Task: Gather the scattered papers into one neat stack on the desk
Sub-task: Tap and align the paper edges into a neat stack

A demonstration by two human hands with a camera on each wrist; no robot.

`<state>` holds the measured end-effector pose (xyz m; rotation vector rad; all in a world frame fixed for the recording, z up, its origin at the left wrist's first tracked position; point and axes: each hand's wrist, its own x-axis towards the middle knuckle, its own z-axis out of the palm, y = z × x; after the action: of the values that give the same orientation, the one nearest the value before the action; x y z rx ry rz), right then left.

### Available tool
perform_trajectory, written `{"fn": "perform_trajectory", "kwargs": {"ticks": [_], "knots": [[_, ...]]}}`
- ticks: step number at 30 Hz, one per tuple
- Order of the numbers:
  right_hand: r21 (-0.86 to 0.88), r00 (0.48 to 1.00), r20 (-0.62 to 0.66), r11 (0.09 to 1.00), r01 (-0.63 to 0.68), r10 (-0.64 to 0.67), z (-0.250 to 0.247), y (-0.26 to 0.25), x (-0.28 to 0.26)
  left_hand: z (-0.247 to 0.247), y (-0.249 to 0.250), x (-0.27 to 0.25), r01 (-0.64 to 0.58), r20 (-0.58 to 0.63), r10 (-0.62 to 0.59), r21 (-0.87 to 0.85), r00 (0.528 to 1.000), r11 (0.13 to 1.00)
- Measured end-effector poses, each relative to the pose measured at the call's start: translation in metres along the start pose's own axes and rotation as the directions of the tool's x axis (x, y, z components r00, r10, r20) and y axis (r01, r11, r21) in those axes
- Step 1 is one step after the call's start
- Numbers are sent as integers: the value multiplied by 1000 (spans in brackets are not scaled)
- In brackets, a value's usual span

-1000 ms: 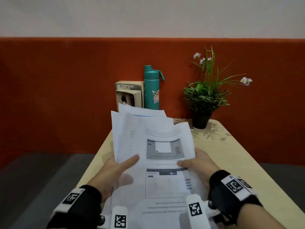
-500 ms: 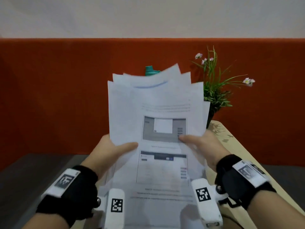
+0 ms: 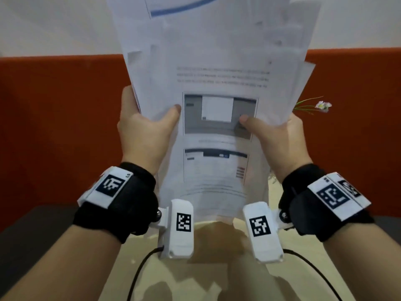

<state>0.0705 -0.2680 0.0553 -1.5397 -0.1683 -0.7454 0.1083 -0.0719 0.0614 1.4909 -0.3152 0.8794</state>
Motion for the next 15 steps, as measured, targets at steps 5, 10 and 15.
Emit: {"fn": "perform_trajectory", "kwargs": {"ticks": [5, 10, 15], "knots": [[24, 1000, 3, 999, -24, 24, -6, 9, -7, -1, -7, -6, 26, 31, -25, -60, 999, 998], [30, 1000, -6, 999, 24, -24, 5, 3, -4, 8, -1, -1, -48, 11, 47, 19, 999, 999], [105, 991, -117, 992, 74, -61, 5, 5, -4, -2, -11, 5, 39, -93, -42, -32, 995, 999]]}}
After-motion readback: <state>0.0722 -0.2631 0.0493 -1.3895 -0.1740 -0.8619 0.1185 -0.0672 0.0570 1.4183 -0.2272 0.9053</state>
